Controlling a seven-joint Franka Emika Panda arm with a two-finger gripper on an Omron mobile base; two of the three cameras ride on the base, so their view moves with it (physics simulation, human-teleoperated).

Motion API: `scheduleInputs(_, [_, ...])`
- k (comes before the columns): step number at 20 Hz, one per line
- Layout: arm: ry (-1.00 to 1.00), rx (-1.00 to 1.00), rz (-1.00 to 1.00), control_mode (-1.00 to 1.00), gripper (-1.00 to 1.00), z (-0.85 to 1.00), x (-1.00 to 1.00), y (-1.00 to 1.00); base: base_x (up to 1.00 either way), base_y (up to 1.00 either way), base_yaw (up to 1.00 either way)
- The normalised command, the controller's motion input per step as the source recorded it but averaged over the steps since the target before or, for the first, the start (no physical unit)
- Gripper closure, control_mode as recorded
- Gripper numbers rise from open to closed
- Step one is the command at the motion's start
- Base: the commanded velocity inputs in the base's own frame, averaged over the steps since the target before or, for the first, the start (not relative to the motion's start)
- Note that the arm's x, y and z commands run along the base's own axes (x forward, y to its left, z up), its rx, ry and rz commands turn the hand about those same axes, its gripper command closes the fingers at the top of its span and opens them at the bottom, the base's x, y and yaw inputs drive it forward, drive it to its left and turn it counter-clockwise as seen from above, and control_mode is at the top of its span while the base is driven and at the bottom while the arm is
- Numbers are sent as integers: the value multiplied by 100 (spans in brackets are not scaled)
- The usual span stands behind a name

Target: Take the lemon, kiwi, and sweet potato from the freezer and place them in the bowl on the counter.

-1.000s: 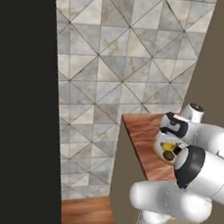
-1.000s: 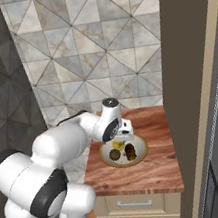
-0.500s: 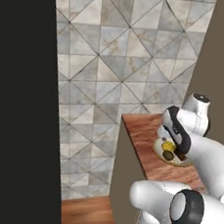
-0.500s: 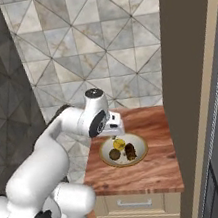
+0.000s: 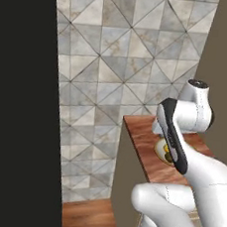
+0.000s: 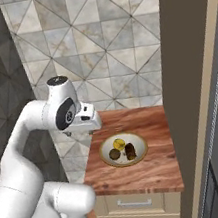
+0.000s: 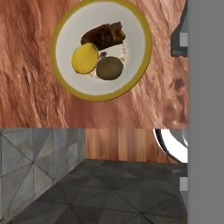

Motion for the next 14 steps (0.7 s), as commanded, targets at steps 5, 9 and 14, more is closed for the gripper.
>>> scheduleInputs(5, [1,0,0,-100,-100,59,-78,43,0,0,0])
scheduleInputs(9, [0,0,0,-100,-100,42,-100,47,0,0,0])
scheduleInputs(14, [0,0,0,-100,-100,49,-100,8,0,0,0])
